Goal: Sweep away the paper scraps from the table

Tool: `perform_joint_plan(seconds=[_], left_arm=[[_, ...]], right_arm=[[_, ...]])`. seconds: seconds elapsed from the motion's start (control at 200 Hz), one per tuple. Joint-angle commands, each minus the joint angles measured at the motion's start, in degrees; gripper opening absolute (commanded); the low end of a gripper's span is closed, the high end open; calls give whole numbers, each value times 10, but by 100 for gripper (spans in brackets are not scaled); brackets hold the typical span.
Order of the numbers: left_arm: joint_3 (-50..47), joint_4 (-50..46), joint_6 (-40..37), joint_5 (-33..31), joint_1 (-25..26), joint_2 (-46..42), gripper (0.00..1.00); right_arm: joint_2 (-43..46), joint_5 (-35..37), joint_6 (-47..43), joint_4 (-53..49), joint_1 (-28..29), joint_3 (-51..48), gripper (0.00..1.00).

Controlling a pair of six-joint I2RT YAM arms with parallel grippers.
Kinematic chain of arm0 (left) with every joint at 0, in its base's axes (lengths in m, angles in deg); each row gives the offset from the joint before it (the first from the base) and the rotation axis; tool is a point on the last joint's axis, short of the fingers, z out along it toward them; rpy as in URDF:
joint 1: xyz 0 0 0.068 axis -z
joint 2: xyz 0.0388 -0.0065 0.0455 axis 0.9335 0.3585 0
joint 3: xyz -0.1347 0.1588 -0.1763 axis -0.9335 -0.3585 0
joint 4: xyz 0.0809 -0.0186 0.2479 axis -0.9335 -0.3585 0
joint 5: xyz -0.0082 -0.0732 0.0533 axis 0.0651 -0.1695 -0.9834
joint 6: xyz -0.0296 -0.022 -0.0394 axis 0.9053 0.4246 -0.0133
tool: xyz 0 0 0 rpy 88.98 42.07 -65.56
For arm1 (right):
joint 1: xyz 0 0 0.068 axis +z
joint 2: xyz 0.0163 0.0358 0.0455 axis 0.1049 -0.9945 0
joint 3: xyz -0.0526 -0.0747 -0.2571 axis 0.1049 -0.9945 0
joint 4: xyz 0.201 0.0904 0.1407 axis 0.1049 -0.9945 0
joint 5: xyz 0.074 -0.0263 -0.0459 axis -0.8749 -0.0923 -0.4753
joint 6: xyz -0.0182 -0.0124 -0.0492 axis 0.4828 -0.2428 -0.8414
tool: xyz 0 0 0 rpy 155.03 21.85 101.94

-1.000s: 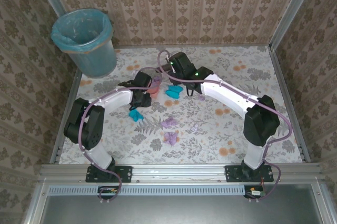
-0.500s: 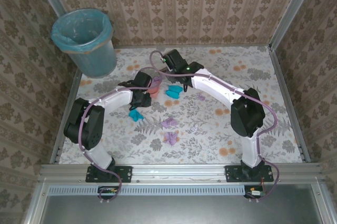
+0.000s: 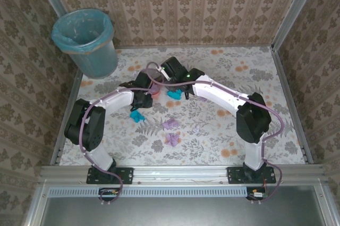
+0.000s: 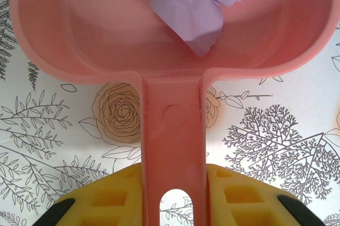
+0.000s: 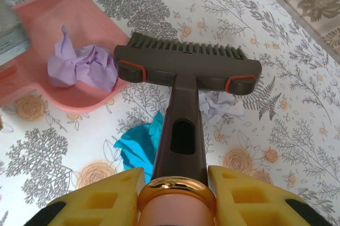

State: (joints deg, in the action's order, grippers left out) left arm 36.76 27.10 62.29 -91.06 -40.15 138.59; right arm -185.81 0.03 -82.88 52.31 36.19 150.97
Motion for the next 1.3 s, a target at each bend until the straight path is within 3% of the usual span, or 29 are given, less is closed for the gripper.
perform_joint_plan(seconds=[0.0,0.205,0.375,0.935,1.295], left_arm=[[9,-33,-10,-5,1,7,0],[6,-29,-15,-19,6,0,0],[0,-21,-20,-25,12,-9,0],[-37,27,-33,-53,23,-67,0],[-63,66,-49,-75,28,-94,0]], right_arm=[[45,-11,-17,26,11,-23,0],[106,6,4,62,11,-64,0],[186,63,50,105,10,-137,0],[524,175,257,237,-8,-536,0],[628,241,283,341,-8,-693,0]])
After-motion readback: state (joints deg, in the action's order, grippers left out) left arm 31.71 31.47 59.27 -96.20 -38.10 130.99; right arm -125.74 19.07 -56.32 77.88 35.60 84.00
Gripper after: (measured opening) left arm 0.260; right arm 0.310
